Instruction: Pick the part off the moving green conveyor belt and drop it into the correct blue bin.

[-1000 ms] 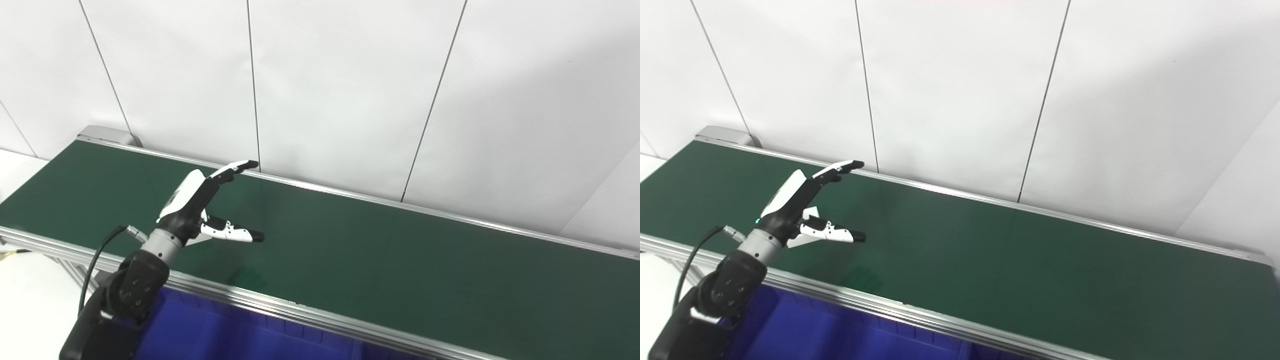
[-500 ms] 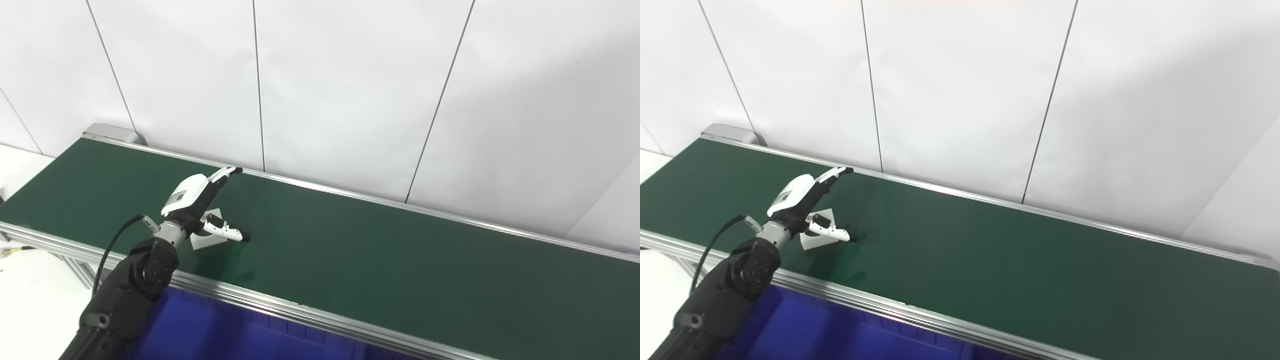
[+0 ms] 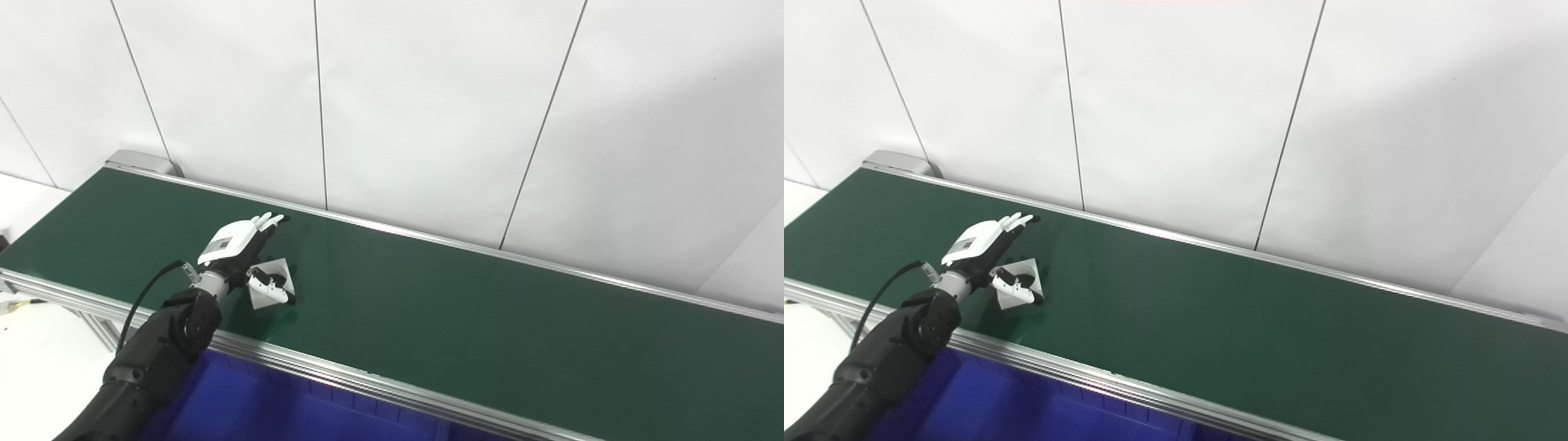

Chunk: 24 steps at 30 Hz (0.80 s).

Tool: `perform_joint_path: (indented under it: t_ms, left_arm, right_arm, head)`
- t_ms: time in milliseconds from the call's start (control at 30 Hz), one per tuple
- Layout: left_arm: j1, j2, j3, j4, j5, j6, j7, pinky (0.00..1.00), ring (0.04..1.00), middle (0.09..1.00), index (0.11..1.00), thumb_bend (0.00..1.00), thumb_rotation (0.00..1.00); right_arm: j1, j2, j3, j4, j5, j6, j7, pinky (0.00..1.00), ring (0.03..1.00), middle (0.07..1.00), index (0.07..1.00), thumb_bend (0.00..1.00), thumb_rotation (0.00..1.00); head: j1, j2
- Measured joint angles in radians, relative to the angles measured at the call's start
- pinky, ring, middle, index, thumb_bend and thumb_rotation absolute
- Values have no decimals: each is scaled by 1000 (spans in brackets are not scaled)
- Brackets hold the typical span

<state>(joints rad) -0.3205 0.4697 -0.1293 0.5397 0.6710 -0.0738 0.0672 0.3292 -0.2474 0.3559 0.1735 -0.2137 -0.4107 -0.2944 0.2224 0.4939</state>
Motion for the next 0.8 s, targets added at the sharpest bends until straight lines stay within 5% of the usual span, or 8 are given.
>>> perform_joint_path:
  t_ms: [233, 400, 433, 500, 600, 800]
  left_arm:
    - [-18, 10, -56, 16, 20, 21, 10, 972, 975, 973, 914, 893, 13]
    - [-22, -2, -54, 29, -28, 18, 13, 583, 678, 739, 734, 731, 0]
    - [-21, -7, -51, 30, -43, 11, 15, 499, 583, 594, 676, 617, 0]
    - [-13, -11, -50, 33, -55, -11, 22, 403, 470, 499, 603, 538, 0]
    - [-8, -15, -61, 25, -46, -10, 43, 272, 374, 450, 545, 499, 0]
    - [-7, -14, -87, -27, -25, 46, 31, 247, 367, 445, 533, 496, 0]
  right_arm:
    - [0, -1, 9, 0, 0, 0, -20, 763, 762, 797, 836, 851, 176]
    - [0, -4, 16, -3, 2, 0, -27, 764, 767, 798, 838, 845, 173]
    - [0, -5, 16, -3, 3, 0, -27, 766, 767, 798, 839, 848, 180]
    - [0, -5, 16, -3, 2, 0, -28, 765, 764, 796, 838, 848, 192]
    - [1, -5, 17, -3, 1, 0, -30, 772, 769, 801, 843, 839, 189]
    - [2, -5, 17, -8, 2, 0, -30, 767, 769, 802, 842, 837, 194]
  head:
    - [-5, 8]
    - [-3, 12]
    - [-3, 14]
    - [-3, 14]
    - [-2, 17]
    - [-2, 17]
